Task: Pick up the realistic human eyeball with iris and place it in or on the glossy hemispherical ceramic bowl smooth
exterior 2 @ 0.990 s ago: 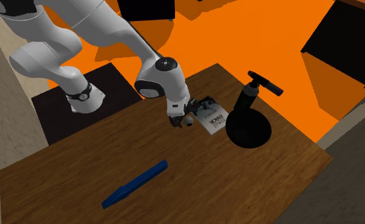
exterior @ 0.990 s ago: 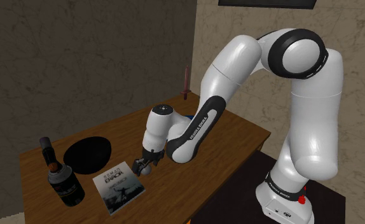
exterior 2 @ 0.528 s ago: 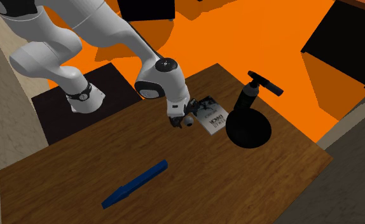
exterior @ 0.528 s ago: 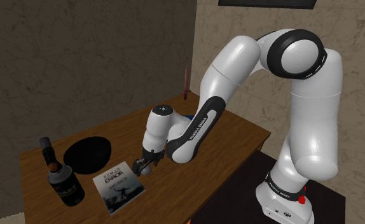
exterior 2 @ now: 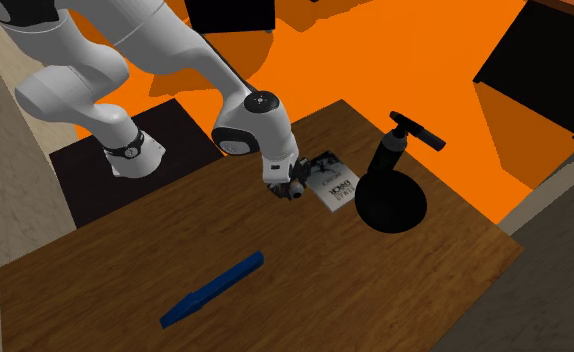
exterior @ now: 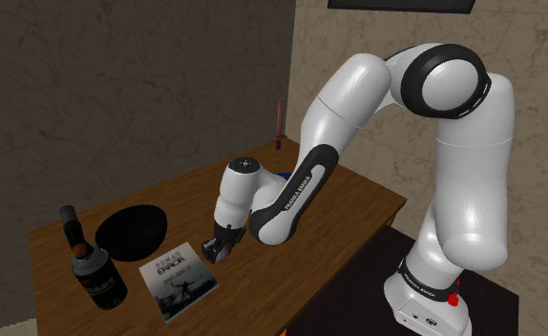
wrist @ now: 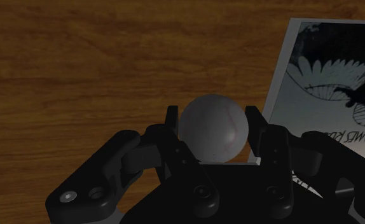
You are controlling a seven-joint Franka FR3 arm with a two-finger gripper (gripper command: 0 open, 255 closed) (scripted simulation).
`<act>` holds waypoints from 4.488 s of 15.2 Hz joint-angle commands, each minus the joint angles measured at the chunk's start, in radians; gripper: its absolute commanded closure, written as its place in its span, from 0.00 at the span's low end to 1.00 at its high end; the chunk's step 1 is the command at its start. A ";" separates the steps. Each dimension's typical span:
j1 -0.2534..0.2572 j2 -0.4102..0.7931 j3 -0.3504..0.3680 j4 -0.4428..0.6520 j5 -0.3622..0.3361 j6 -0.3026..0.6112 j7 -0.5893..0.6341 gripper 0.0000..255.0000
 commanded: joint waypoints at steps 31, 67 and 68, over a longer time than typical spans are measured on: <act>-0.096 -0.329 0.125 0.054 0.263 -0.363 -0.182 1.00; 0.152 0.584 0.020 1.302 -0.048 -0.732 -0.035 1.00; 0.152 0.584 0.020 1.302 -0.048 -0.732 -0.035 1.00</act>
